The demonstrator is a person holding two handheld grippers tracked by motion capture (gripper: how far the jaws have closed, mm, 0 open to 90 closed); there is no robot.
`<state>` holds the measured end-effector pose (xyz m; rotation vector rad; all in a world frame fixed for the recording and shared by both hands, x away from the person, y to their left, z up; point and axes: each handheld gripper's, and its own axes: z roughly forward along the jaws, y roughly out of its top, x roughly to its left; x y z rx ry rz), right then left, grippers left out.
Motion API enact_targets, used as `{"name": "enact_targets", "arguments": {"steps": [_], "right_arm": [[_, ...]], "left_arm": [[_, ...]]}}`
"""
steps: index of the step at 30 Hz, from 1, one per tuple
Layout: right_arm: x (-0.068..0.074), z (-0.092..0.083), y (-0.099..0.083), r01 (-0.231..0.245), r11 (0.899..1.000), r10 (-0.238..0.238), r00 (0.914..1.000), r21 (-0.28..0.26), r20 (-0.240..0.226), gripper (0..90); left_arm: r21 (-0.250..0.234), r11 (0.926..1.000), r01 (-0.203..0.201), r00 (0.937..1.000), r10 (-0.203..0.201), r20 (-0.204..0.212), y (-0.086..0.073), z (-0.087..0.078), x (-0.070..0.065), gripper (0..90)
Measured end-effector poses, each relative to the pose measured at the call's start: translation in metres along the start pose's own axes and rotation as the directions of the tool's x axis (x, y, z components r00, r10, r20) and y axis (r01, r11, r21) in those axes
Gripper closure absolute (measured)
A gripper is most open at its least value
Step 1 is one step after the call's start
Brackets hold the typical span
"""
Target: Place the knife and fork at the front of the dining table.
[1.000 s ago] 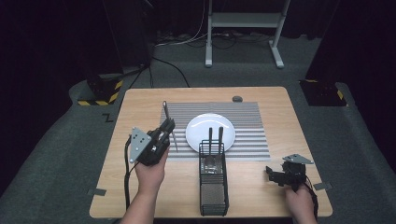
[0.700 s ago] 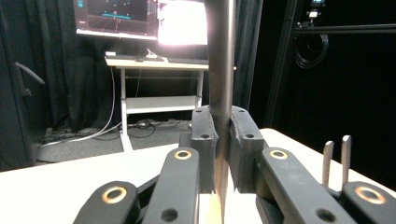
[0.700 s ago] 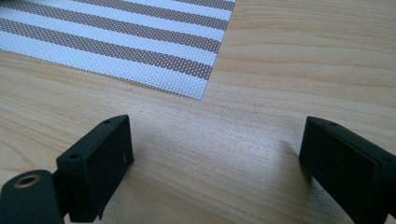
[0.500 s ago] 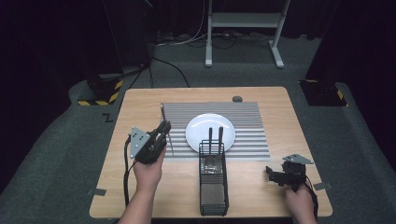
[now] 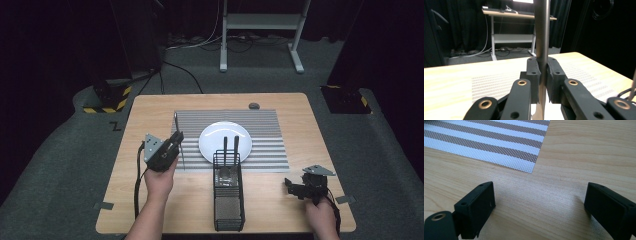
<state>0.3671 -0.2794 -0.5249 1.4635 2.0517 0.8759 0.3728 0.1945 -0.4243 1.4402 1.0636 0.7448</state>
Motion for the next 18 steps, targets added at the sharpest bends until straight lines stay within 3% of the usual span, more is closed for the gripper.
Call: {"name": "enact_targets", "arguments": {"steps": [4,10,18], "right_arm": [[0.000,0.000,0.000,0.000,1.000,0.000,1.0000,0.000,0.000,9.5],[0.000,0.000,0.000,0.000,1.000,0.000,1.0000,0.000,0.000,9.5],[0.000,0.000,0.000,0.000,1.000,0.000,1.0000,0.000,0.000,9.4]], "left_arm": [[0.013,0.9999,0.004,0.9999,-0.004,-0.009,-0.002,0.006,0.003,81.7],[0.045,0.9979,0.045,0.9989,-0.045,-0.016,-0.003,0.018,0.010,81.7],[0.076,0.9968,0.024,0.9993,-0.021,-0.032,-0.006,0.029,0.009,81.7]]}}
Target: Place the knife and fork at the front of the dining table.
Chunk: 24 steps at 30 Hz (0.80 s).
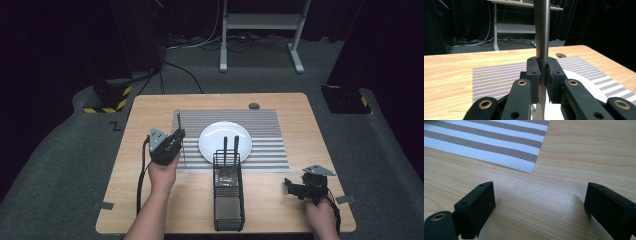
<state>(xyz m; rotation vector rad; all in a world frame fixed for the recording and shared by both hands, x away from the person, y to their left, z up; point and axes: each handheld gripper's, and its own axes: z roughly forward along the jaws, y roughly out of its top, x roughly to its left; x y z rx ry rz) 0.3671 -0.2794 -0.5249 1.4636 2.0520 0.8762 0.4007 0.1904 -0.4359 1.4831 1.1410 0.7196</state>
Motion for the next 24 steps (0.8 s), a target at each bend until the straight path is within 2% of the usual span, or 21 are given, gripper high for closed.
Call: {"name": "enact_targets", "arguments": {"steps": [7,12,17,24], "right_arm": [[0.000,0.000,0.000,0.000,1.000,0.000,1.0000,0.000,0.000,9.5],[0.000,0.000,0.000,0.000,1.000,0.000,1.0000,0.000,0.000,9.5],[0.000,0.000,0.000,0.000,1.000,0.000,1.0000,0.000,0.000,9.4],[0.000,0.000,0.000,0.000,1.000,0.000,1.0000,0.000,0.000,9.5]], "left_arm": [[0.031,0.9995,0.003,0.9996,-0.002,-0.029,-0.004,0.011,0.006,81.7],[0.033,0.9992,0.025,0.9993,-0.024,-0.028,-0.007,0.016,0.008,81.7],[0.042,0.9990,0.017,0.9995,-0.015,-0.027,-0.006,0.020,0.008,81.8],[0.047,0.9980,0.043,0.9987,-0.041,-0.029,-0.006,0.026,0.012,81.7]]}}
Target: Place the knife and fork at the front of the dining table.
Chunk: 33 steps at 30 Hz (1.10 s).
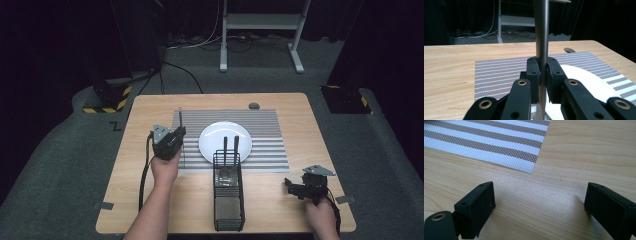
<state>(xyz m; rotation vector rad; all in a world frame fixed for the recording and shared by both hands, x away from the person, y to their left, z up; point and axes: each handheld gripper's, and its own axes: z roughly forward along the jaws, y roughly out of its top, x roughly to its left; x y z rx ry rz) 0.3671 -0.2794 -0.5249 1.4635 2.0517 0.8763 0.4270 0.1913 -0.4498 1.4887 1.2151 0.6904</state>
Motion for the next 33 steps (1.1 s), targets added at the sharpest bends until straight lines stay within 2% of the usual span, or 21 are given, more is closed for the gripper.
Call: {"name": "enact_targets", "arguments": {"steps": [8,14,25,33], "right_arm": [[0.000,0.000,0.000,0.000,1.000,0.000,1.0000,0.000,0.000,9.5],[0.000,0.000,0.000,0.004,1.000,-0.004,1.0000,0.002,-0.001,9.5],[0.000,0.000,0.000,0.005,1.000,-0.005,1.0000,0.002,-0.001,9.4],[0.000,0.000,0.000,0.004,1.000,-0.004,1.0000,0.002,-0.001,9.4]], "left_arm": [[0.020,0.9993,0.031,0.9995,-0.031,-0.005,0.000,0.013,0.005,81.6],[0.048,0.9957,0.080,0.9968,-0.079,-0.013,0.000,0.028,0.012,81.5],[0.072,0.9938,0.084,0.9963,-0.083,-0.024,-0.006,0.050,0.013,81.1],[0.085,0.9901,0.112,0.9933,-0.109,-0.039,-0.010,0.062,0.016,81.1]]}}
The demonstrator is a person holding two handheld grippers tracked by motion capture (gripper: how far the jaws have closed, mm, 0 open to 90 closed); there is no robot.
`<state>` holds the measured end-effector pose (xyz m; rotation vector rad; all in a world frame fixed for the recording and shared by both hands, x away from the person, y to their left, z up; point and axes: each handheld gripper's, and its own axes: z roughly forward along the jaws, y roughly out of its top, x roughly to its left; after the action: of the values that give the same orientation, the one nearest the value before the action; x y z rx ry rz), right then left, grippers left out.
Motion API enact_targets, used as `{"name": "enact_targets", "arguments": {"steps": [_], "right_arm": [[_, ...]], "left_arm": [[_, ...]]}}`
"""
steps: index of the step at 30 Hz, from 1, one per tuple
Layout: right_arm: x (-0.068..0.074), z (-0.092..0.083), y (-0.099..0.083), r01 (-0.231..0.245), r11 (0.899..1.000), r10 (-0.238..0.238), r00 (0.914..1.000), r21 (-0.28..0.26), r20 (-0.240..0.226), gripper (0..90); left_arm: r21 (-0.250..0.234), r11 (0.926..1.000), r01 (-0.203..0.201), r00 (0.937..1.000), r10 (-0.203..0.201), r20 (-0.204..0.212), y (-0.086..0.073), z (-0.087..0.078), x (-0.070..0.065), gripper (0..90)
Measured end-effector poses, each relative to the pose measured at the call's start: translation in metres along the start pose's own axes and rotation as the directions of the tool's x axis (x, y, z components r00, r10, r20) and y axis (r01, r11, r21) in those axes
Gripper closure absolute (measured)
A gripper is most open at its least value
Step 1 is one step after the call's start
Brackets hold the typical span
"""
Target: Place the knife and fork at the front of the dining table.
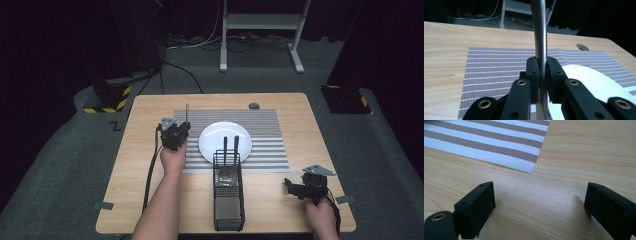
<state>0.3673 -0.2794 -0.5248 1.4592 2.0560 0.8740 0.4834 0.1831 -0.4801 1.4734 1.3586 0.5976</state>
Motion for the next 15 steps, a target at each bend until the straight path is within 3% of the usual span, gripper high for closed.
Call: {"name": "enact_targets", "arguments": {"steps": [15], "right_arm": [[0.000,0.000,0.000,0.000,1.000,0.000,1.0000,0.000,0.000,9.4]], "left_arm": [[0.021,0.9992,0.033,0.9995,-0.033,-0.005,-0.006,0.018,0.004,81.9]]}}
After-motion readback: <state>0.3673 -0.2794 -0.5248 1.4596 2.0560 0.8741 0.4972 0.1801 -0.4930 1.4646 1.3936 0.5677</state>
